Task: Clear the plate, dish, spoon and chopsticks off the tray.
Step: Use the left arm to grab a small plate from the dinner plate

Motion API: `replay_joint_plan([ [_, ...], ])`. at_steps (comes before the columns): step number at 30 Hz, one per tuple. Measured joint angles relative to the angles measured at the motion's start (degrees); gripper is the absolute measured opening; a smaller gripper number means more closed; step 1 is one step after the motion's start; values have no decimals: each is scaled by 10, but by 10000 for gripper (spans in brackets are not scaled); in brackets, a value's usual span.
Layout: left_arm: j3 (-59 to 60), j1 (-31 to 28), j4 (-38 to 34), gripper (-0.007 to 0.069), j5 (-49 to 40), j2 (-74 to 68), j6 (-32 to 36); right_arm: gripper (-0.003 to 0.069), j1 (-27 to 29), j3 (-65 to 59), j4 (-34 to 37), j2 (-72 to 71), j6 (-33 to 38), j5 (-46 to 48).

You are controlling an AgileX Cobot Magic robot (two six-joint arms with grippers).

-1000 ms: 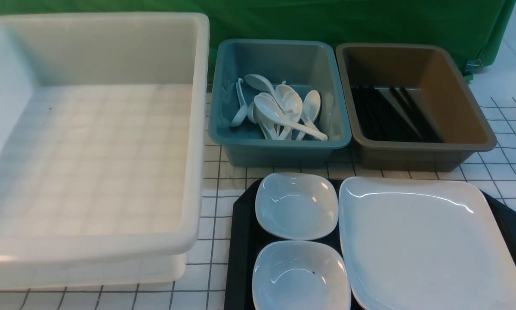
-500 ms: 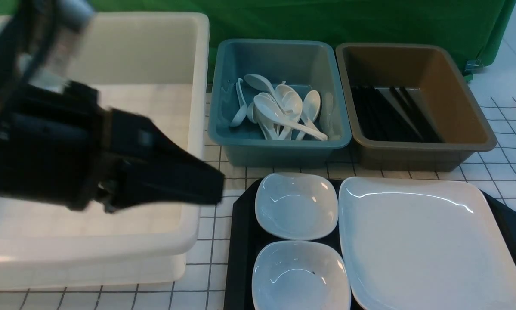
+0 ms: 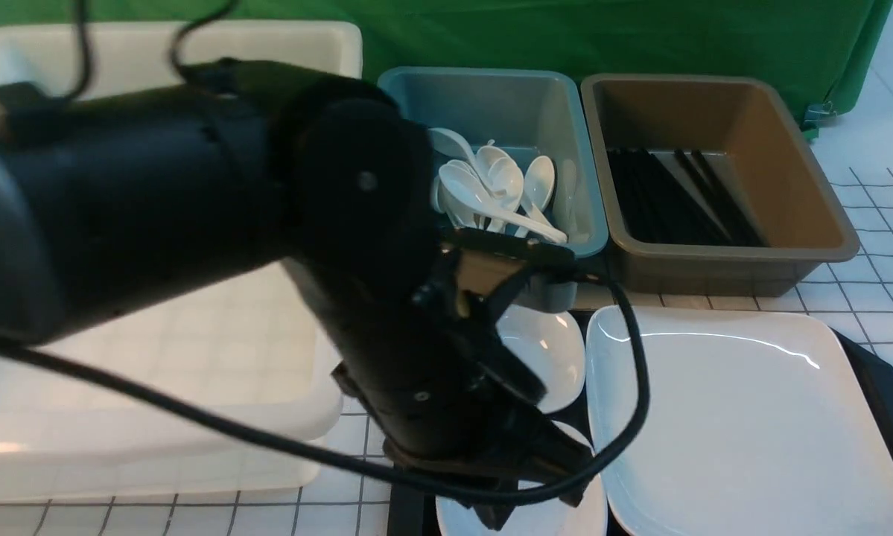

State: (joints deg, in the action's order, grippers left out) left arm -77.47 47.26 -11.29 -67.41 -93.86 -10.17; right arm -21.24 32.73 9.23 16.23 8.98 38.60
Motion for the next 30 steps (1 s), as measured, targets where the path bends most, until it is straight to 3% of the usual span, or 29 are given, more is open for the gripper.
replay_joint_plan([
  [5,-46,1,77,309,-6,-76,27,141,0,0,0,0,0,12],
  [9,-57,1,126,363,6,-111,57,143,0,0,0,0,0,18],
  [20,-57,1,171,376,83,-159,114,160,0,0,0,0,0,20],
  [30,-57,0,223,377,100,-203,129,176,0,0,0,0,1,21],
])
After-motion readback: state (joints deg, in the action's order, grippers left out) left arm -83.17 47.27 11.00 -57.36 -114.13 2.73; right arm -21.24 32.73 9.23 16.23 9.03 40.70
